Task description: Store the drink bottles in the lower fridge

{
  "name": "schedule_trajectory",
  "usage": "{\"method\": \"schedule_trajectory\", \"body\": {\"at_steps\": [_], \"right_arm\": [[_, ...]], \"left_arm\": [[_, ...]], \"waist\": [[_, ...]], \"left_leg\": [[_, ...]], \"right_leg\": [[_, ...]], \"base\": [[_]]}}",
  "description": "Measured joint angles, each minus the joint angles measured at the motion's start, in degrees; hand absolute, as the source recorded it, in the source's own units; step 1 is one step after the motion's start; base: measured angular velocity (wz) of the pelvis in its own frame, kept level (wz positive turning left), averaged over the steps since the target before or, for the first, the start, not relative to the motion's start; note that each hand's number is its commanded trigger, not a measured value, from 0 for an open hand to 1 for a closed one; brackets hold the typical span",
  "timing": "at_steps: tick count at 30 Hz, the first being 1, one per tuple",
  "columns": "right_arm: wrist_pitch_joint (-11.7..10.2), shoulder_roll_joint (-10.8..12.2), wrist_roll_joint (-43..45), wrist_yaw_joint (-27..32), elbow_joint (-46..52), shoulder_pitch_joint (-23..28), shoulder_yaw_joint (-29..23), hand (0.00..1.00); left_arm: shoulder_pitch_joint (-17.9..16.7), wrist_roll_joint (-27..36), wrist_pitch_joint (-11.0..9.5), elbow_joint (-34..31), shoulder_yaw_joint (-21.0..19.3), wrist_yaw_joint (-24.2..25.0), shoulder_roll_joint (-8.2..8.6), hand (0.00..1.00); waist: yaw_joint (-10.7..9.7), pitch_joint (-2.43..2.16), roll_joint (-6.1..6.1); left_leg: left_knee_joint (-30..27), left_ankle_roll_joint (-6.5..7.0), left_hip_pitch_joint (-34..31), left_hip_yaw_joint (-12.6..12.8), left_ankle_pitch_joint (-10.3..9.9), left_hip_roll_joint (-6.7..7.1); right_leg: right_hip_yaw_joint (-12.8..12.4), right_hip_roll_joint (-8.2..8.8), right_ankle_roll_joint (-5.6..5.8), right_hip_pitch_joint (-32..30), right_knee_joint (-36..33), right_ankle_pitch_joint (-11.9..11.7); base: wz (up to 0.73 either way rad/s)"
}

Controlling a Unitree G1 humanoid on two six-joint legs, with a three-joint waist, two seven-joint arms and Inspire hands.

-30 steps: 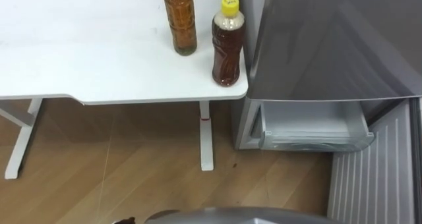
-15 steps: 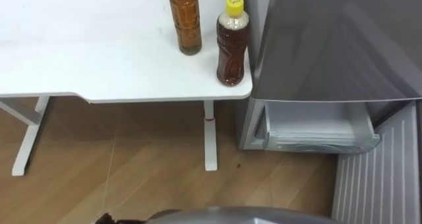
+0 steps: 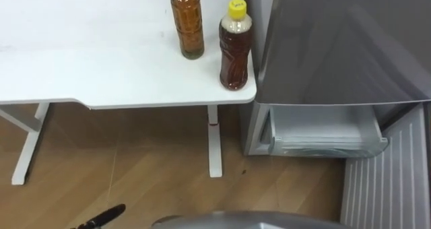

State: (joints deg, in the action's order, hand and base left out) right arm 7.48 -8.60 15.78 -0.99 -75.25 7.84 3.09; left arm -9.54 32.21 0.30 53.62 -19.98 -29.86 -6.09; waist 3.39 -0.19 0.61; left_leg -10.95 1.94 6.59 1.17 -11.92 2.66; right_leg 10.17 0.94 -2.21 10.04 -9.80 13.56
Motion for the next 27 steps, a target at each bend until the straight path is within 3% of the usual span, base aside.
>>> {"method": "schedule_trajectory", "body": {"at_steps": [4,8,11,13,21,27], "right_arm": [[-1.0,-0.4,-0.2,1.1,1.9,0.2,-0.5,0.0],[-2.5,-0.3,-0.2,1.1,2.8,0.2,-0.5,0.0],[-3.2,-0.3,-0.2,1.2,5.2,1.1,-0.5,0.0],[-3.9,-0.3,-0.1,1.3,5.3,1.2,-0.6,0.0],[-4.5,-0.2,-0.4,0.9,5.2,1.3,-0.5,0.0],[-4.5,-0.2,-2.4,-0.2,3.6,1.0,-0.8,0.0]], "left_arm": [[-0.1,1.0,-4.4,-10.4,-1.3,-9.1,-0.14,0.0],[-0.1,0.6,-8.7,-20.0,0.9,-16.7,-0.11,0.0],[-0.3,0.4,-9.9,-26.9,0.9,-20.2,0.06,0.0],[-0.2,-3.1,-10.6,-29.4,0.9,-21.8,0.06,0.0],[0.1,-12.5,-12.9,-45.6,0.7,-23.5,-0.8,0.0],[0.1,-14.9,-12.9,-59.6,0.6,-19.5,-1.8,0.0]], "waist": [[0.0,-0.03,0.02],[0.0,-0.2,-0.38],[0.1,-0.23,-0.4],[0.0,-0.25,-0.49],[-0.5,-0.14,-0.54],[-1.6,0.0,-0.37]], "left_leg": [[0.0,0.01,-0.1,0.0,0.0,0.03],[-0.1,0.02,-0.5,-0.8,0.0,0.12],[-0.2,0.01,-0.5,-1.5,0.0,0.2],[-0.3,0.01,-0.3,-1.6,0.0,0.23],[-0.5,0.01,-0.4,-2.0,0.0,0.35],[-0.5,0.02,-0.9,-2.8,0.0,0.5]], "right_leg": [[-0.1,0.01,0.01,-0.1,0.0,0.0],[0.0,-0.03,0.01,-0.2,0.1,0.0],[0.2,-0.08,-0.01,-0.3,0.1,0.0],[0.1,-0.08,-0.01,-0.1,0.1,0.0],[-0.1,-0.11,-0.01,-0.1,0.2,0.0],[0.2,-0.12,0.04,-0.1,1.1,-0.1]], "base": [[0.0],[0.01],[0.0],[0.0],[0.0],[0.05]]}}
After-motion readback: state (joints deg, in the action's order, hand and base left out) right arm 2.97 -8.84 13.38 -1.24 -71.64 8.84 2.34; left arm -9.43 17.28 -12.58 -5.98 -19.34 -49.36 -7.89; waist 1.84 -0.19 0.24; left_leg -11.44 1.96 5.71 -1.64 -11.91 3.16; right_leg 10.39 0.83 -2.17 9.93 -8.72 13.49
